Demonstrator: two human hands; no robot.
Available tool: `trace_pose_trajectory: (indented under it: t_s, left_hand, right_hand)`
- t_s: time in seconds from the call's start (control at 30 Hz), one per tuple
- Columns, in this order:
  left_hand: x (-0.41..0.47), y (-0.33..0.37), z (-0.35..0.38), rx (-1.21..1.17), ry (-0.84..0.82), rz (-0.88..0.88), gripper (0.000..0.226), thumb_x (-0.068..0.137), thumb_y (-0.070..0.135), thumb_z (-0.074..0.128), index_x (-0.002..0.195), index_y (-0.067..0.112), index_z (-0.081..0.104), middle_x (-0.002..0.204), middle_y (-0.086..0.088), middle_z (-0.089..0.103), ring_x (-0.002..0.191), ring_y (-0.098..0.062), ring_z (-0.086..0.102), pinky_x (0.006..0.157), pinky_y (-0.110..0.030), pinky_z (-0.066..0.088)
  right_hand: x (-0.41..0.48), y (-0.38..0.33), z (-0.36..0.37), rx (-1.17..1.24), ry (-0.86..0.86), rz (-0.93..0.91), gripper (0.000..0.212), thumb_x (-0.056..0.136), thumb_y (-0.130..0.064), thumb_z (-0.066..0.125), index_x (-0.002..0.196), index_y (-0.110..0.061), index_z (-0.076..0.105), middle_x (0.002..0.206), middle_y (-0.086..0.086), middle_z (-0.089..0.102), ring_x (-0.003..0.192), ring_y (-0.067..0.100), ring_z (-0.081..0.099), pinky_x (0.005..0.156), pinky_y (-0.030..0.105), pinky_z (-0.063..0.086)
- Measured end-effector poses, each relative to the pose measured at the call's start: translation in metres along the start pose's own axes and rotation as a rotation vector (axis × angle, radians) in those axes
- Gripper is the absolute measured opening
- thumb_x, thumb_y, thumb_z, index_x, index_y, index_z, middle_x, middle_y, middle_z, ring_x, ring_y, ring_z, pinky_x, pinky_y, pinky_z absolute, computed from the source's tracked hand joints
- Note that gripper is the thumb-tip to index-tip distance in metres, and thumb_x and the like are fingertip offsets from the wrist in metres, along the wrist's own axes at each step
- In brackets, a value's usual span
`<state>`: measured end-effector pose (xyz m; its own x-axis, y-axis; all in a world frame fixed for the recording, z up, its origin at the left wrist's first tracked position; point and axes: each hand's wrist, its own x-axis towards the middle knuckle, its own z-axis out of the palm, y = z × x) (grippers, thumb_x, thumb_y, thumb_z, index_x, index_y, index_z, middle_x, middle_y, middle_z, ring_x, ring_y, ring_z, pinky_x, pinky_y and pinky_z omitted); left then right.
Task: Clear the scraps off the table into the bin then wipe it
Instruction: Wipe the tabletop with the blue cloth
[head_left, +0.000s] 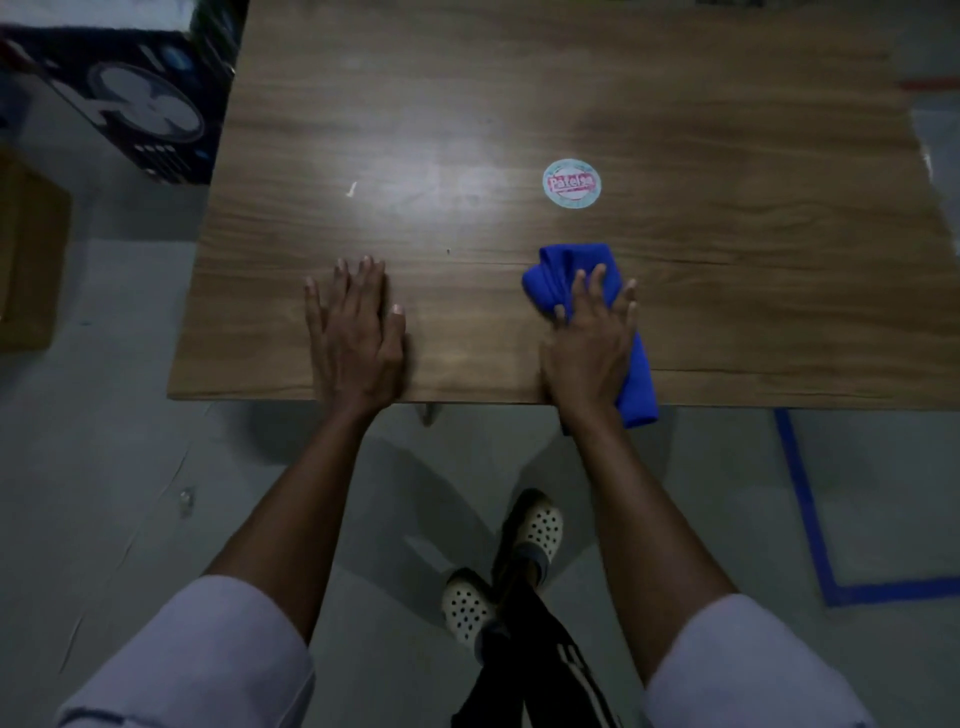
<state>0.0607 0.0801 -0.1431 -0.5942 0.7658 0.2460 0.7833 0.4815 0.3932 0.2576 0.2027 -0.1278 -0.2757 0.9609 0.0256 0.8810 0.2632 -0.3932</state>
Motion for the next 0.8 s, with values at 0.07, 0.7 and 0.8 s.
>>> trace_pose_trajectory:
  t_s: [0.07,0.7,0.8]
  left_hand:
    - [0.001,-0.002,0.002,0.006,-0.011,0.005,0.062,0.098,0.034,0.039,0.155,0.012,0.04,0.162,-0.006,0.037,0.154,-0.023,0.024,0.126,-0.045,-0.001]
    - [0.001,-0.004,0.005,0.169,-0.109,0.019,0.068,0.094,0.034,0.033,0.159,0.014,0.03,0.168,-0.004,0.023,0.157,-0.023,0.016,0.127,-0.046,0.005]
    - [0.0,-0.004,0.001,0.147,-0.118,0.035,0.067,0.096,0.034,0.033,0.159,0.013,0.031,0.168,-0.005,0.025,0.157,-0.023,0.016,0.127,-0.048,0.008]
  right_hand:
    - [0.007,-0.036,0.014,0.049,-0.01,-0.052,0.057,0.101,-0.019,0.047,0.157,-0.013,0.033,0.167,0.004,0.02,0.155,0.038,0.006,0.126,0.041,0.003]
    - [0.02,-0.092,0.032,0.105,-0.19,-0.393,0.073,0.084,0.001,0.058,0.154,-0.008,0.038,0.164,0.004,0.03,0.155,0.036,0.009,0.124,0.038,-0.001]
    - [-0.002,-0.066,0.021,0.125,-0.23,-0.576,0.076,0.068,0.008,0.061,0.143,-0.004,0.054,0.154,0.009,0.047,0.149,0.041,0.028,0.122,0.049,0.02]
